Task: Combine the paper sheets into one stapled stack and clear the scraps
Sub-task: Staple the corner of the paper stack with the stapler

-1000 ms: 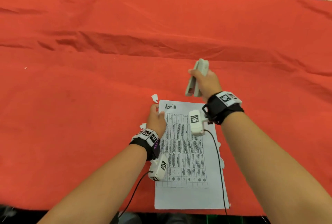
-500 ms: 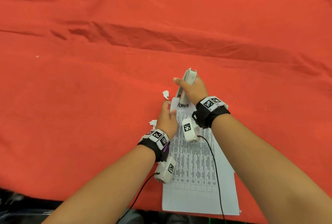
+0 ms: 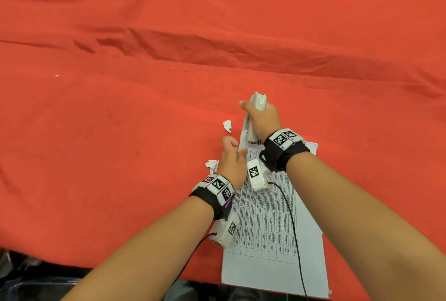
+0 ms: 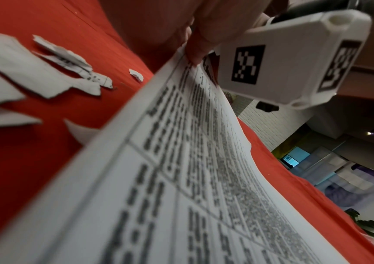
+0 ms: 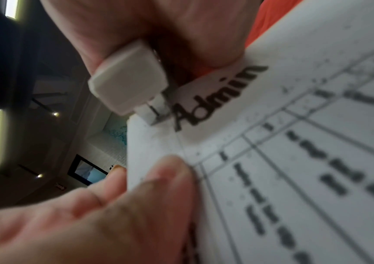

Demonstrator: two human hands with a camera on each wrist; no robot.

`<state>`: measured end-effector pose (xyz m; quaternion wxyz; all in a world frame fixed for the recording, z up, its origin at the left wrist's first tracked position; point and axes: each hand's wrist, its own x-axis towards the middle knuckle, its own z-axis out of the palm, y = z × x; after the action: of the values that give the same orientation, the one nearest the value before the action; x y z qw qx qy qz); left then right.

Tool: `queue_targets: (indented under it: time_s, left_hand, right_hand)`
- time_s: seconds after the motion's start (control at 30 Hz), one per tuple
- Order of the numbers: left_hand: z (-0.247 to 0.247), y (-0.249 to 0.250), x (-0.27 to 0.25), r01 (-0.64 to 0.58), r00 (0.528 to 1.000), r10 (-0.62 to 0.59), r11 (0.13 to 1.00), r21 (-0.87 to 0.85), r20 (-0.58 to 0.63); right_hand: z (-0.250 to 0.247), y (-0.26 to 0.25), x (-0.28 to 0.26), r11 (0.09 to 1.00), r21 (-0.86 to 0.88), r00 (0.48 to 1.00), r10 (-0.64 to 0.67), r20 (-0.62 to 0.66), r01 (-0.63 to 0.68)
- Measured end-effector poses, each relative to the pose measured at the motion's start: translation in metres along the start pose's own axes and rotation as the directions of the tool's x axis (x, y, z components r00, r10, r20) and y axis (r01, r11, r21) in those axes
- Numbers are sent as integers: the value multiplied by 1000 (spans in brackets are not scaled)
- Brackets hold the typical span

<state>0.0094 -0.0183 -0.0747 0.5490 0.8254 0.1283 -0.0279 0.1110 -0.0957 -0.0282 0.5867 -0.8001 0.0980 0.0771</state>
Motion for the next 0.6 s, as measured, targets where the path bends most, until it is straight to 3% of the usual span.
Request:
queue_targets:
  time_s: [0.2, 0.3, 0.43, 0.6]
  left_hand:
    - [-16, -2, -13, 115, 975, -91, 987, -111, 204]
    - [-19, -16, -34, 144, 956, -127, 988, -49, 264]
    - [-16, -28, -47, 124, 963, -129, 992, 36, 238]
    - [-18, -24, -63, 232, 946, -217, 972, -33, 242]
  right_hand:
    - [-2, -1, 2, 999, 38, 998, 28, -48, -26]
    - [-3, -2, 3, 997, 74, 997, 34, -72, -28]
    - [-1, -1, 2, 994, 107, 996, 28, -82, -19]
    - [-4, -4, 1, 986, 168, 997, 27, -70, -15]
